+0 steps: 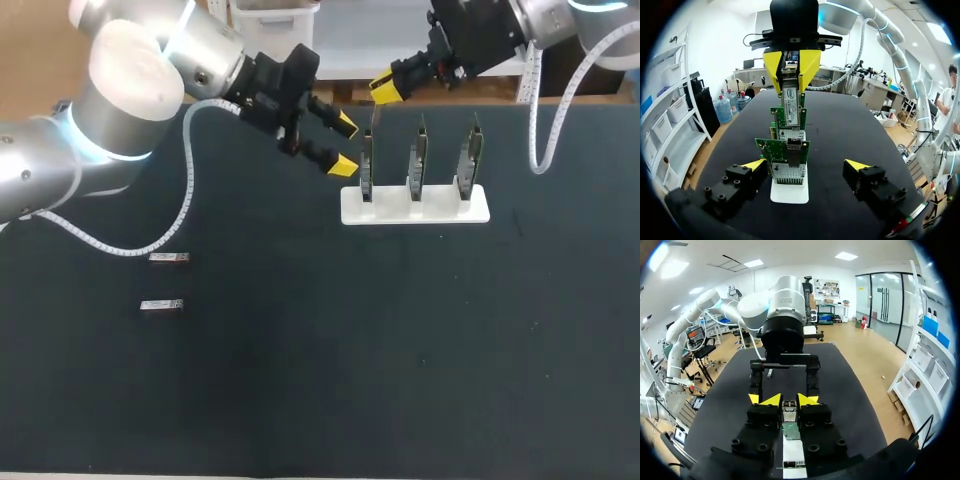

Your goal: Pick up the optical module with the left hand, and insert it into the network port with the right hand.

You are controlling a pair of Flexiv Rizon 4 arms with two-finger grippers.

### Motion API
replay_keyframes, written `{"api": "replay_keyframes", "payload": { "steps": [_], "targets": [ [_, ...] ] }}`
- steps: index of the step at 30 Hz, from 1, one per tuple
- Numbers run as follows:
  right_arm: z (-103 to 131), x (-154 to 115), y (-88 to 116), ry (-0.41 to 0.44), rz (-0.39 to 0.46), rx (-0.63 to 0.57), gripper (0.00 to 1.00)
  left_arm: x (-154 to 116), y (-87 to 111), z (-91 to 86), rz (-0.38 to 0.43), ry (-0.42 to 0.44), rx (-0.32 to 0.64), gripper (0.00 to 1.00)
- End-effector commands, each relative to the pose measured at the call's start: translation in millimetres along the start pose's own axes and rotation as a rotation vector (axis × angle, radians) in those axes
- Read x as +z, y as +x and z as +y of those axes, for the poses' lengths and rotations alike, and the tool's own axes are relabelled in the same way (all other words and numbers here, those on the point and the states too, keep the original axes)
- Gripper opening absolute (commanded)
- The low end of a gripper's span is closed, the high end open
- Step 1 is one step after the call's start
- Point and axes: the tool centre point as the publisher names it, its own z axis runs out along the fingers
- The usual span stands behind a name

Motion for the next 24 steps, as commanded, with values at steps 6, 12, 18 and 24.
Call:
{"api": "replay_keyframes", "payload": {
  "steps": [6,12,18,24],
  "targets": [
    [1.0,-0.1,0.0,0.004,0.002,-0.002,0.00,1.0,3.4,2.8,0.024,-0.001,0.006,1.00],
    [0.5,0.2,-0.5,0.004,0.003,-0.002,0.00,-0.8,4.3,3.7,0.003,0.007,-0.008,1.00],
    [0.4,1.3,-0.3,0.000,0.004,-0.001,0.00,-2.8,7.2,3.6,0.010,0.015,-0.006,1.00],
    [-0.5,2.3,-1.1,0.000,0.007,-0.002,0.00,-3.7,8.7,3.3,0.016,0.016,-0.002,1.00]
  ]
}}
